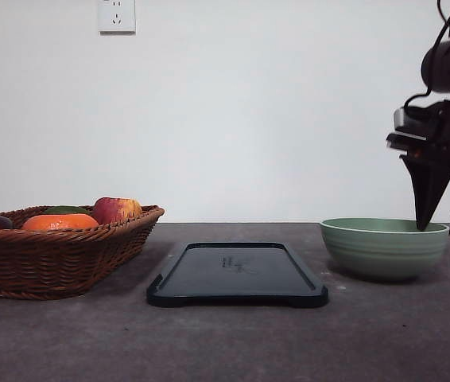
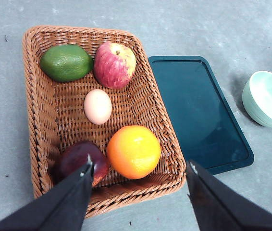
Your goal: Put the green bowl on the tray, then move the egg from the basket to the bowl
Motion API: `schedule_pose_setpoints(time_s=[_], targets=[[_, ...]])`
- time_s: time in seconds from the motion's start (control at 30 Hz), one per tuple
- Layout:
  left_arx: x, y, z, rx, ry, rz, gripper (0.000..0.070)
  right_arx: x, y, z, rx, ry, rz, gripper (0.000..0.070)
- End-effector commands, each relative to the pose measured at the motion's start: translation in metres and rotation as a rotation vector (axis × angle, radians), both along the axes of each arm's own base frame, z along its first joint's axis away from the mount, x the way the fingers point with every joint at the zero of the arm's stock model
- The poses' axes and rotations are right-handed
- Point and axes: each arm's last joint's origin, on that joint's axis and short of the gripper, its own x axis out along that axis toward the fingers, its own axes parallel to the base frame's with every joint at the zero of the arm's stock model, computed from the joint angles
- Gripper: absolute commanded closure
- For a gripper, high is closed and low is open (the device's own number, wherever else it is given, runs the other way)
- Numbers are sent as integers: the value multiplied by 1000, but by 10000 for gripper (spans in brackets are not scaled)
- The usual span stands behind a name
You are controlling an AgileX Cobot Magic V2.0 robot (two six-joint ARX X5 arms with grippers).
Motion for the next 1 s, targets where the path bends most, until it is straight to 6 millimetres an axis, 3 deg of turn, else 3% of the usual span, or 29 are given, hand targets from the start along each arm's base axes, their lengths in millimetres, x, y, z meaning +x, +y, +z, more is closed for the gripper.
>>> schedule_pose_setpoints(time_s=[0.0,0.03,0.1,0.27,0.53,0.77,0.97], targets=[[1,0,7,4,-32,-10,313,7,0,-4,-7,-3,10,593],[1,0,7,4,-32,-10,313,8,0,-6,-7,2,10,677],[1,0,7,4,-32,-10,313,8,0,-6,-7,4,9,700],[1,0,7,4,-32,-10,313,9,0,6,-7,8,10,700],[1,0,7,5,-32,-10,314,11,11,61,6,30,43,700],[1,0,7,5,-32,-10,314,12,54,98,17,-64,155,700],[1,0,7,5,-32,-10,313,15,101,109,47,-157,238,700]])
